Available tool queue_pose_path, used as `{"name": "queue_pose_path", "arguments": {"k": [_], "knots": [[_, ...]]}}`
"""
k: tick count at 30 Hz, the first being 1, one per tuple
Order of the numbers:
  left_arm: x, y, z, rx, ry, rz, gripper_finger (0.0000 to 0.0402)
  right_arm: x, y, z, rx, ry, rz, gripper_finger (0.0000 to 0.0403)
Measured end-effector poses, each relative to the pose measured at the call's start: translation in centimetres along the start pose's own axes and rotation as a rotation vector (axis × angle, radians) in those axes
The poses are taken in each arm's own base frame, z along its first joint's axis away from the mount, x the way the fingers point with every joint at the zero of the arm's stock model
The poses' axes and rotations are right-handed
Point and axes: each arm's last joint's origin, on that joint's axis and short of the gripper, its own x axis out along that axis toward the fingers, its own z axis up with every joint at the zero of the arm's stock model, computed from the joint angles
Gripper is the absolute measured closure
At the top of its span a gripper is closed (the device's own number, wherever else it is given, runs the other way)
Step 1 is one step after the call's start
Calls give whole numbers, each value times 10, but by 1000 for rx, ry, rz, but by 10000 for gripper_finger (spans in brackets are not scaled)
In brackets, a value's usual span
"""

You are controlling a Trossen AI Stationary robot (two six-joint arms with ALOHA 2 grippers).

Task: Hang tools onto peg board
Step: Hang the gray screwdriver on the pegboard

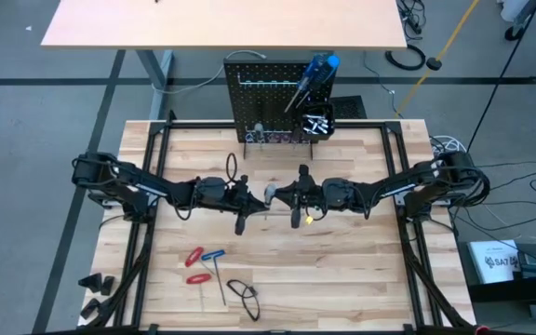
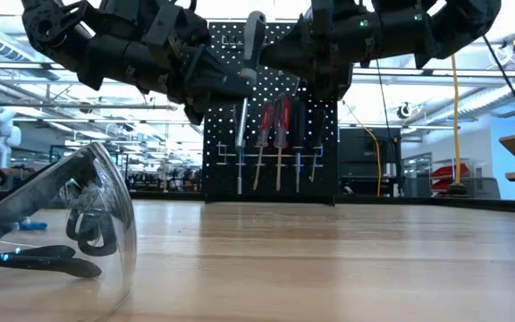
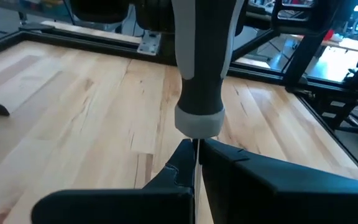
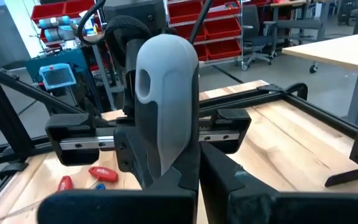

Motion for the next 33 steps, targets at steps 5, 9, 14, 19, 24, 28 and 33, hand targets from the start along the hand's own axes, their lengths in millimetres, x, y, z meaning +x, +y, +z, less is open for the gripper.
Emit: {"name": "queue_pose_path", "arguments": {"k": [5,9,14,19,24,28,33], "knots": [[3,0,1,8,-7,-8,390,1,0,-1,0,0,0,403],[1,2,4,54,-13,1,390,-1,0,2,-21,1,-2,403],[-7,6,14,77,-42,22,390,-7,-2,7,-66,29,-87,403],[-16,14,24,78,-45,22,391,-13,-5,9,-93,71,-193,403],[-30,25,38,124,-88,59,391,-16,-8,6,-114,122,-240,403],[-43,36,51,171,-146,119,391,-16,-8,5,-118,131,-243,403],[-57,52,63,210,-194,222,391,-16,-9,3,-133,152,-247,403]]}}
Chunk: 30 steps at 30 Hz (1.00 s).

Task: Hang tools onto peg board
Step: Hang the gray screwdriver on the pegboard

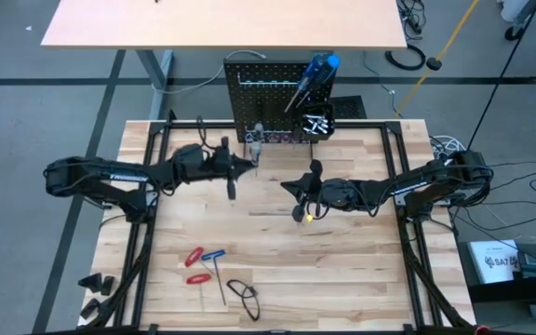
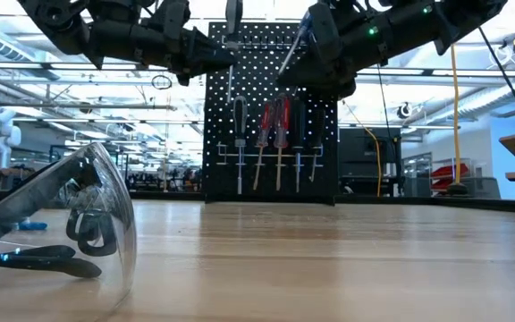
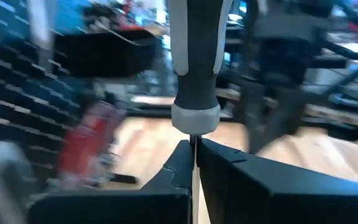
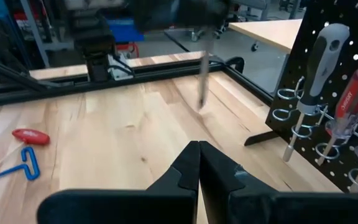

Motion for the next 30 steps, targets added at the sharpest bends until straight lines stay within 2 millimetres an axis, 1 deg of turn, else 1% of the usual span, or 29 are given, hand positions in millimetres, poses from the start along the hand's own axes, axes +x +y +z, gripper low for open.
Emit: {"name": "queue_pose_path", "arguments": {"k": [6,9,12,15,17,23,30], "knots": [[-3,30,3,6,-49,208,391,1,-3,-1,-16,16,-12,403],[-6,43,-3,-7,-66,269,391,1,-3,-2,-19,21,-12,403],[-15,52,-9,-62,-152,314,391,1,-3,-2,-21,26,-11,403],[-24,56,-19,-94,-227,350,391,1,-3,-2,-21,25,-11,403],[-26,58,-24,-100,-244,383,391,1,-3,-2,-21,25,-10,403],[-19,60,-41,-116,-168,404,391,2,-5,-2,-18,25,-16,403],[-13,66,-52,-112,-192,430,391,2,-5,0,-6,4,-13,403]]}}
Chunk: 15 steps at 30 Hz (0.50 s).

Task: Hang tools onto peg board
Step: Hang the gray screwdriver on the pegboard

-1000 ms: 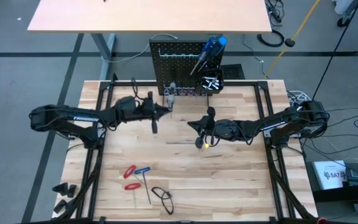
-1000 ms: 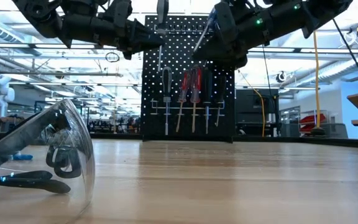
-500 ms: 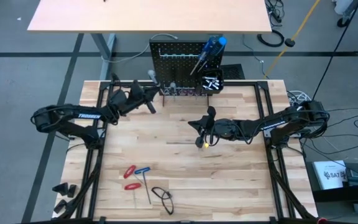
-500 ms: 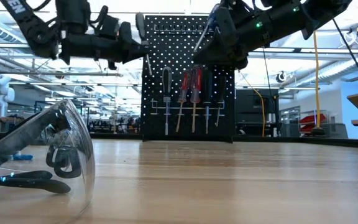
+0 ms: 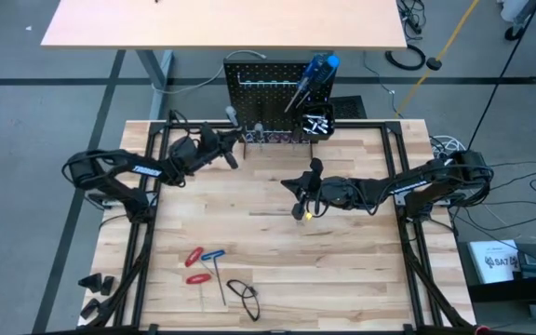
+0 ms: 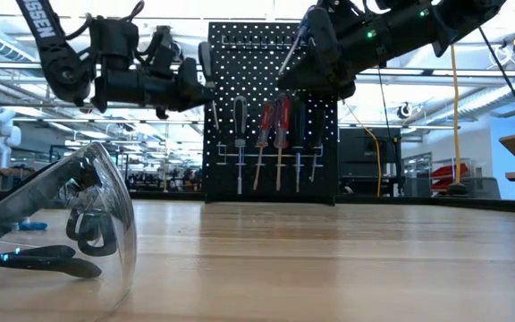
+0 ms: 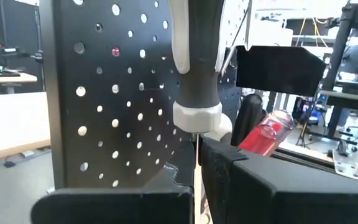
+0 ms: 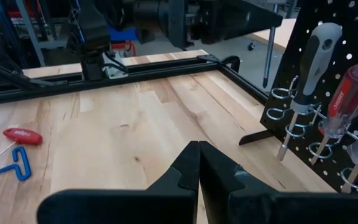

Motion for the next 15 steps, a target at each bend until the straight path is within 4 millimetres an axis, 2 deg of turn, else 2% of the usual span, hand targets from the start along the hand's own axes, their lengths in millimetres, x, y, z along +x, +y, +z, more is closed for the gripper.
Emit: {"name": "queue_pose_path", "arguments": {"k": [8,15], "knots": [[6,8,-10,4,7,28,392,3,1,-3,-3,6,-2,403],[16,7,-7,7,-10,27,392,5,0,-7,-3,18,-7,403]]}}
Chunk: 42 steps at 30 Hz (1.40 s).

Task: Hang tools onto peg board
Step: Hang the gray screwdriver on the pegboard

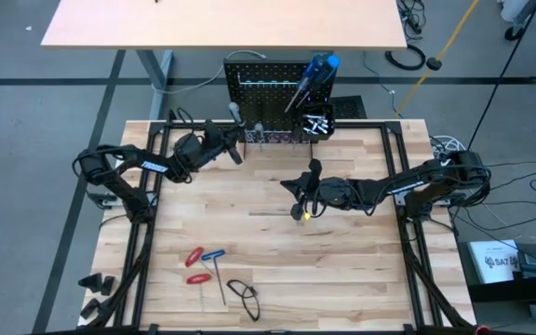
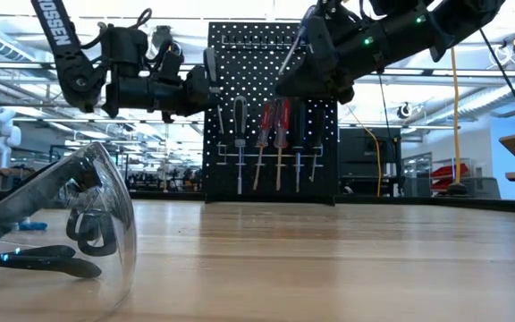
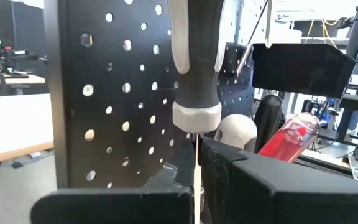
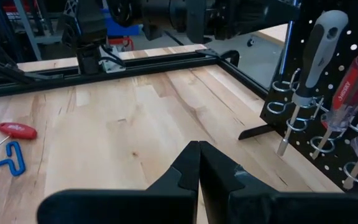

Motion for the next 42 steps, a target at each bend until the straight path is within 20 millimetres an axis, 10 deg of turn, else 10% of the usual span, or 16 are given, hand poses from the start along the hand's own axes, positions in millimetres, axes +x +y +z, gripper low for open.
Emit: {"name": "queue_pose_path", "arguments": {"k": [42], "knots": [[16,5,-25,55,158,28,392,0,0,1,6,-10,5,403]]}}
